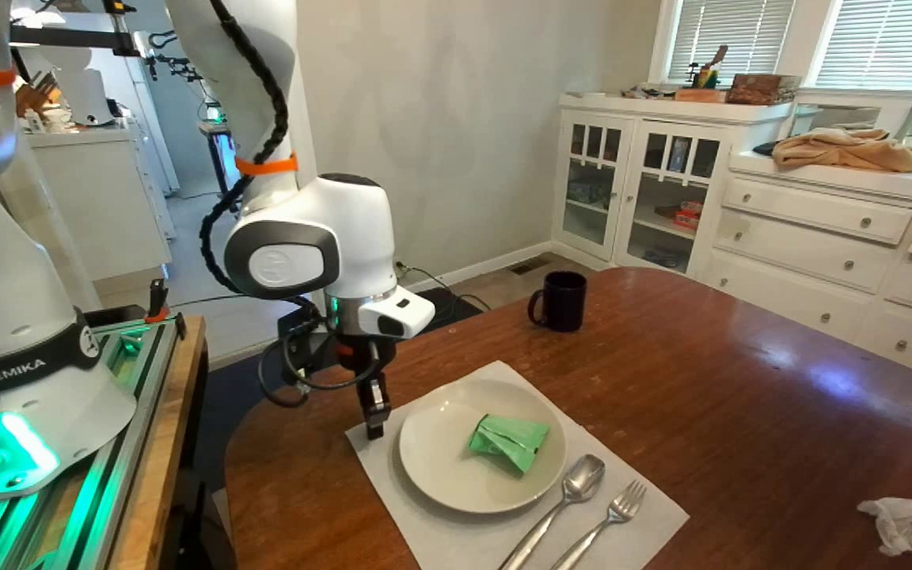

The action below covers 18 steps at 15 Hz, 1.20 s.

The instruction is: Turn the table mat 90 degrees

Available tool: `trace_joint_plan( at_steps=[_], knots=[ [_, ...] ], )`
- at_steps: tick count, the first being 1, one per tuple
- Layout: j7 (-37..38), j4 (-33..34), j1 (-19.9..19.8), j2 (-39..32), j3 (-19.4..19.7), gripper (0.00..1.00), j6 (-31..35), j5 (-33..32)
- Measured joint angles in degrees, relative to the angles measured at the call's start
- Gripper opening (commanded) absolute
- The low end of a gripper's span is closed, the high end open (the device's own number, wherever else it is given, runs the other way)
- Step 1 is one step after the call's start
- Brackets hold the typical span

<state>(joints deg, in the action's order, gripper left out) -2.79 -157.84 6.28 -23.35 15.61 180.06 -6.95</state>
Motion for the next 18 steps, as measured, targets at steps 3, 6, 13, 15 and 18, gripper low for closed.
trace_joint_plan(
  at_steps=[3, 6, 13, 15, 18],
  knots=[
    [-1.5, 0.0, -1.5, 0.1, -1.0, 0.00, 0.0, 0.0],
    [-2.4, 0.0, -2.8, 0.3, -2.4, 0.00, -0.1, 0.0],
    [-3.1, -0.1, -3.3, 0.8, -5.6, 0.00, -0.7, -0.1],
    [-3.2, -0.2, -3.2, 0.9, -6.3, 0.00, -1.0, -0.1],
    [-3.4, -0.2, -3.1, 1.2, -7.0, 0.00, -1.9, -0.2]
  ],
)
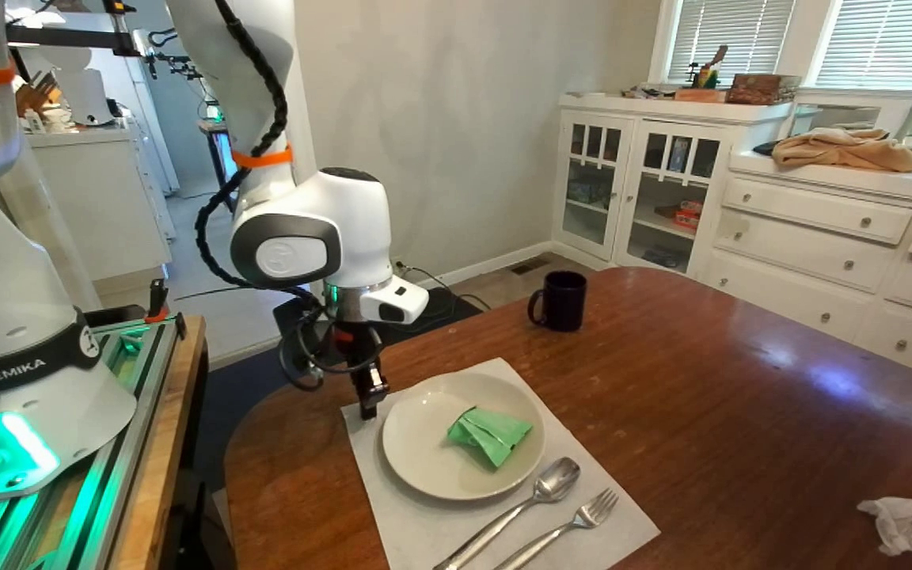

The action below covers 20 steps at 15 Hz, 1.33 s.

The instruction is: Turn the table mat 90 degrees

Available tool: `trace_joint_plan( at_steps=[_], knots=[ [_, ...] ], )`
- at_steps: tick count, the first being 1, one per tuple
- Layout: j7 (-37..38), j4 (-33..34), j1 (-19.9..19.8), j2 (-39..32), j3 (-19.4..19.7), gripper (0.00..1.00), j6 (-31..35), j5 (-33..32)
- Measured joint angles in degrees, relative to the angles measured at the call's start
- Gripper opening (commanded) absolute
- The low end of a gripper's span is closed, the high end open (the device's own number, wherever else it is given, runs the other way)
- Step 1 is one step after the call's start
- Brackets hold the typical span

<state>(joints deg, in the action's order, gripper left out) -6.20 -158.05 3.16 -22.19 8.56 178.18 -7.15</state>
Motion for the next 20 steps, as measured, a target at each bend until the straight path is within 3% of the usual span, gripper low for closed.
trace_joint_plan(
  at_steps=[11, 20],
  knots=[
    [-3.2, -0.2, 0.2, 0.1, 0.6, 0.00, -0.4, -2.1],
    [-5.2, -1.0, 0.2, 0.2, 3.9, 0.00, -0.4, -5.5]
  ],
)
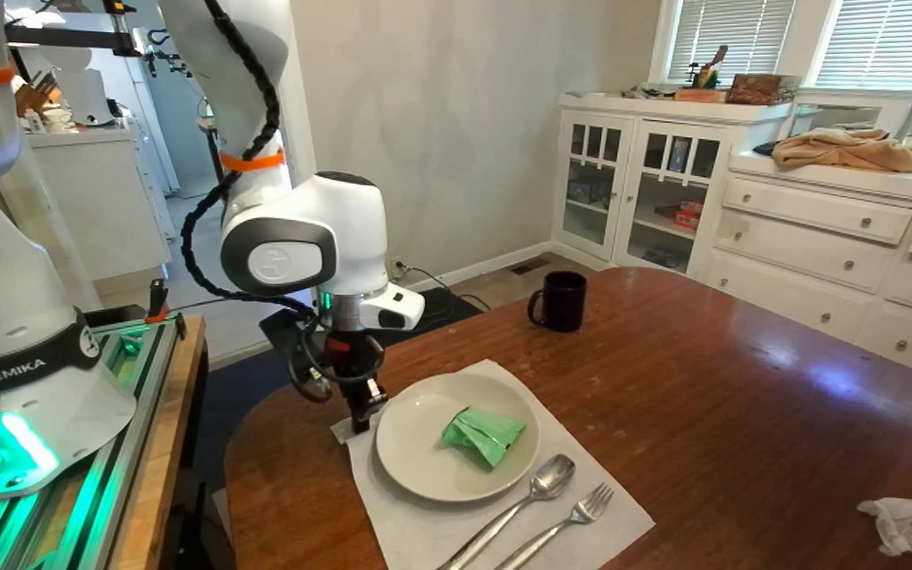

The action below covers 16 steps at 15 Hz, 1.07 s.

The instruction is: Turn the table mat 90 degrees

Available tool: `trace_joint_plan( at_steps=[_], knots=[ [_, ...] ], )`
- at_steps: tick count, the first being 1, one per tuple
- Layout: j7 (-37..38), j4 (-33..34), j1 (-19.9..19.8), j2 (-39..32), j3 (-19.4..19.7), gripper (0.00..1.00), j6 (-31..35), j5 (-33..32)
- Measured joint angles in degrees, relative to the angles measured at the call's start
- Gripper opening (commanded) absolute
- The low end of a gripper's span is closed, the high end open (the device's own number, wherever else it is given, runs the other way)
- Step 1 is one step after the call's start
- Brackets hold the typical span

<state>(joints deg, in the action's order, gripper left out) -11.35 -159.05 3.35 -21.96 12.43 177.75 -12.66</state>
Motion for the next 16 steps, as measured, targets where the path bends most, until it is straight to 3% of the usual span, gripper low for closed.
trace_joint_plan(
  at_steps=[16],
  knots=[
    [-4.6, 0.0, 0.3, 0.0, 0.7, 0.00, 0.0, -2.4]
  ],
)
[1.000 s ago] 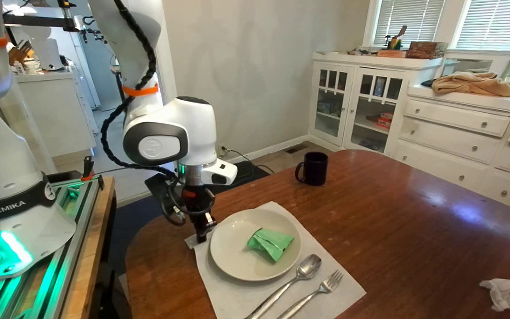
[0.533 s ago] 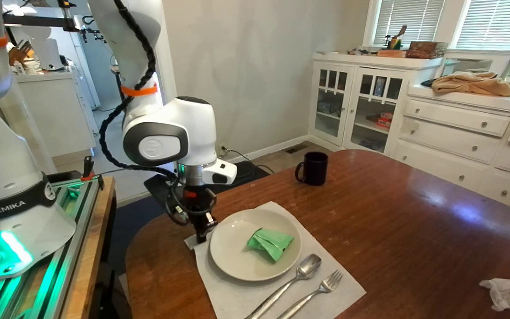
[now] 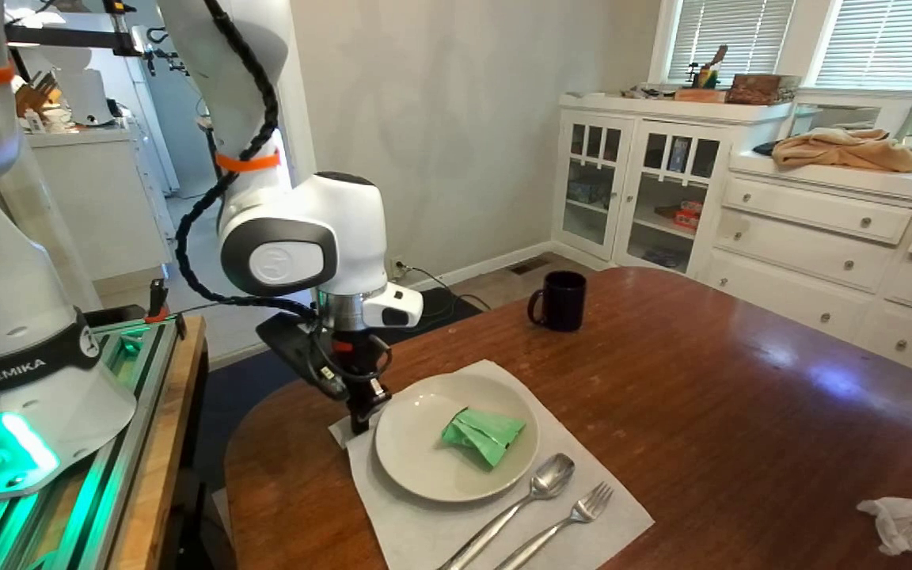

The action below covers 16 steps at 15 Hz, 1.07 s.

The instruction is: Turn the table mat 90 degrees

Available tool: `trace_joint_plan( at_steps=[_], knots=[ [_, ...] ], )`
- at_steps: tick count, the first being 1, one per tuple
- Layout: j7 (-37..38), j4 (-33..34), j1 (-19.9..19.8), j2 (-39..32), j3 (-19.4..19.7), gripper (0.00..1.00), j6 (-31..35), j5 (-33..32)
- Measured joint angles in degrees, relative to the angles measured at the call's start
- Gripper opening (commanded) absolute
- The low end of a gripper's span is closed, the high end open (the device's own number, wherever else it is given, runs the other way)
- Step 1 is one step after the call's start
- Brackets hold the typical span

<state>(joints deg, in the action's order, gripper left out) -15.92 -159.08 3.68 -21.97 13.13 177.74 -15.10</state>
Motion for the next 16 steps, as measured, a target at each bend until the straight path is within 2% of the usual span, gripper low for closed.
trace_joint_plan(
  at_steps=[4, 9, 10, 11, 12, 16],
  knots=[
    [-1.3, -0.1, 1.1, 0.0, -0.1, 0.00, 0.0, -0.9],
    [-1.3, -0.2, 5.9, 0.1, 0.1, 0.00, -0.1, -1.8],
    [-1.3, -0.2, 6.8, 0.1, 0.3, 0.26, -0.2, -1.9],
    [-1.2, -0.2, 7.9, 0.1, 0.7, 0.27, -0.3, -1.9],
    [-1.2, -0.2, 8.7, 0.1, 1.2, 0.32, -0.4, -1.9],
    [1.2, 0.1, 11.7, -0.3, 2.4, 0.62, -4.0, -1.9]
  ],
)
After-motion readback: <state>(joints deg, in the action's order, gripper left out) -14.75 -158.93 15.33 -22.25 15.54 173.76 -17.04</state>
